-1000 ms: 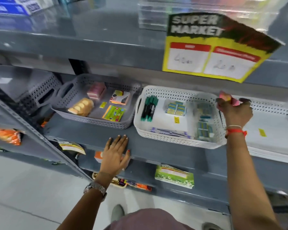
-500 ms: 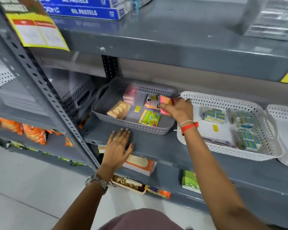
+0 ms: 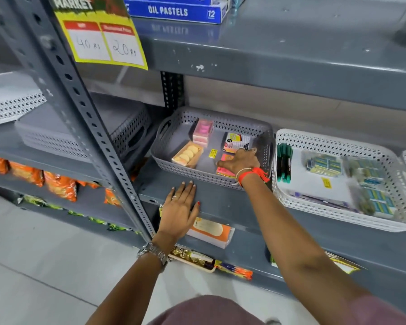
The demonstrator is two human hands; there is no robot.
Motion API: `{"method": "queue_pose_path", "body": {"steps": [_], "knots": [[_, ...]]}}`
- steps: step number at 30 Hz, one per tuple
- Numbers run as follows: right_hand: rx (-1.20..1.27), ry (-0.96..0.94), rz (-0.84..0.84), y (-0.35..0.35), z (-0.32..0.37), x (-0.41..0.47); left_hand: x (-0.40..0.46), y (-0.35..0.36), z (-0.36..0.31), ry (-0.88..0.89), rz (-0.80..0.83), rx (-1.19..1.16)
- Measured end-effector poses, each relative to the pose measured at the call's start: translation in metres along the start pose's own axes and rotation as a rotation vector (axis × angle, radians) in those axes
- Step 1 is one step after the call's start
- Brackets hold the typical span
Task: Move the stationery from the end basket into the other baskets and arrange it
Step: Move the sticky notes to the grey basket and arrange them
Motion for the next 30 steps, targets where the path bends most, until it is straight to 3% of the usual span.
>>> {"method": "queue_pose_path", "body": {"steps": [4, 6, 8, 10, 12, 17, 19, 22, 30], "knots": [[-0.006, -0.013, -0.02, -0.001, 0.001, -0.001, -0.002, -0.006, -0.001, 0.032, -0.076, -0.069], [0.127, 0.009, -0.027, -0.002, -0.008, 0.005, -0.009, -0.031, -0.008, 0.096, -0.255, -0.172], [0.373, 0.003, -0.06, -0.01, -0.018, 0.011, -0.018, -0.074, -0.021, 0.192, -0.546, -0.307], [0.591, 0.008, -0.025, -0.012, -0.027, 0.017, -0.008, -0.116, -0.031, 0.21, -0.646, -0.529], [0.679, 0.026, 0.038, -0.011, -0.031, 0.021, 0.026, -0.141, -0.035, 0.086, -0.53, -0.774], [0.644, 0.03, 0.133, 0.003, -0.039, 0.034, 0.11, -0.091, -0.057, -0.333, 0.307, -1.017], [0.606, 0.042, 0.156, 0.003, -0.04, 0.031, 0.122, -0.059, -0.052, -0.416, 0.5, -0.976], [0.599, 0.048, 0.185, 0.003, -0.04, 0.033, 0.137, -0.036, -0.041, -0.445, 0.537, -0.899], [0.609, 0.067, 0.169, 0.007, -0.042, 0.037, 0.131, -0.036, -0.05, -0.454, 0.556, -1.048]]}}
Point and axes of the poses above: each hand's wrist, its own x-axis towards the middle knuckle, its own y-axis out of the palm, z = x × y, the point moved 8 cm from there along x, towards the middle knuckle, and after that the axes turned 10 degrees about z, right-handed, at the moved point
